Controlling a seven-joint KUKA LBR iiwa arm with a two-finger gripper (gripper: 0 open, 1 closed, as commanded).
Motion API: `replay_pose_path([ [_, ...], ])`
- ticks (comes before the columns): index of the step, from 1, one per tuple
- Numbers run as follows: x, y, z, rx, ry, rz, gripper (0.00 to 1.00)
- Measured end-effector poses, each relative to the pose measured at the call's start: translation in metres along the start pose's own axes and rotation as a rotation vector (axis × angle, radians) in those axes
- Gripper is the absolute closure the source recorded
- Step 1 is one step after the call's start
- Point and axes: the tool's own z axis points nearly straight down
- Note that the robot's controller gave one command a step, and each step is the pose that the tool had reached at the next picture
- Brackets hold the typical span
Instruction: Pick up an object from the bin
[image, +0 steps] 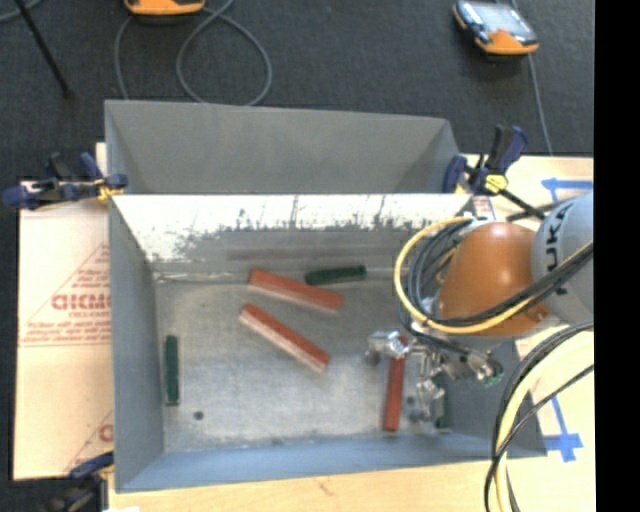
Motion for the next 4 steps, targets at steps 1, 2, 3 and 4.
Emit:
replay_pose_path([
  [1,-0.024,0.0,-0.032,0.001,-0.003,-0.051,0.0],
  [2,-0.044,-0.019,-0.033,0.001,-0.002,-0.198,0.0],
  [3,-0.064,-0.027,0.0,0.003,-0.005,-0.245,0.0],
  [4,-0.041,0.014,0.0,-0.004,0.002,-0.395,0.0],
])
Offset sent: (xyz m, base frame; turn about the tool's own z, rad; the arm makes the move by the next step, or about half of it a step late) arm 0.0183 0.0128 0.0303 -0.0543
